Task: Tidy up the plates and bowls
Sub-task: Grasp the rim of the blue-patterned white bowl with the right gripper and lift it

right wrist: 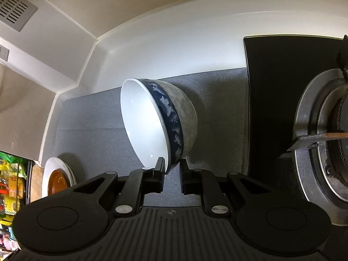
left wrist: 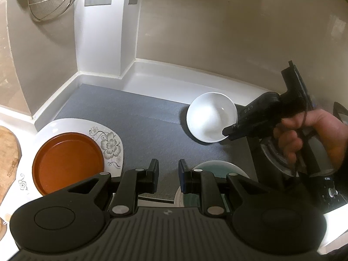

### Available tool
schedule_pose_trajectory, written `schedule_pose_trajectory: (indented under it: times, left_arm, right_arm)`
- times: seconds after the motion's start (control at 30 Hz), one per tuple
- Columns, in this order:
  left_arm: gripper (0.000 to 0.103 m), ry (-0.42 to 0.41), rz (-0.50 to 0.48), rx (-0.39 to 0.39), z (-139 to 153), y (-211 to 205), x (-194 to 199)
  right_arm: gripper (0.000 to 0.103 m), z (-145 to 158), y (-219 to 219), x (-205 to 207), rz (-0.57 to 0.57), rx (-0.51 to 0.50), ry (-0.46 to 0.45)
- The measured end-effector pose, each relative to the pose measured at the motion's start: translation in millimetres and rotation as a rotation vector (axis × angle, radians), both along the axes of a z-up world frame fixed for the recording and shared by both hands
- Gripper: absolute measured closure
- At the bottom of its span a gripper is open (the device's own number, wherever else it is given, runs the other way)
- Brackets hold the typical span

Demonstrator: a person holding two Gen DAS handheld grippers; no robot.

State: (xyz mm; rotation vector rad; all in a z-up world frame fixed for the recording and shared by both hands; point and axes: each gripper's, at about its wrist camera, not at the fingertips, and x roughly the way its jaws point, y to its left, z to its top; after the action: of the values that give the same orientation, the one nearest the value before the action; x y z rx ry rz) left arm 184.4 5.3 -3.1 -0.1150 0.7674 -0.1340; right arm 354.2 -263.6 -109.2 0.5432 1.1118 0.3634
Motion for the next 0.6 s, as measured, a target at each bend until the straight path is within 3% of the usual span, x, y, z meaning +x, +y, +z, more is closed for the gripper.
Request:
schedule_pose_trajectory:
  times: [0.23, 0.3, 0.33, 0.4, 0.6]
  left_arm:
    - [0.082, -0.001, 0.002, -0.003, -0.6, -3.8, -2.1]
    - [0.082, -0.002, 0.000, -0.007, -1.3, -5.1, -2.5]
    - [0.082, -0.002, 0.000, -0.009, -1.8, -6.4, -2.9]
    - [0.082, -0.001, 0.001, -0.017, -2.6, -9.5, -4.3]
    - [0.082, 0.003, -0.008, -0.045, -11.5, -20.4, -8.3]
  right_arm:
    - [0.088, -0.8, -3.8, -2.0, 0.015, 0.071, 0.016]
    - [0.094, -3.2, -2.0, -6.3, 0.039, 0.130, 0.037]
    - [0.102, -3.2, -2.0, -6.3, 0.039, 0.130, 0.037]
    - [0.103, -3.9, 2.1, -11.6, 0.064, 0.176, 0.041]
    - [0.103, -5.5, 7.5, -21.5, 0.062, 0.135, 0.020]
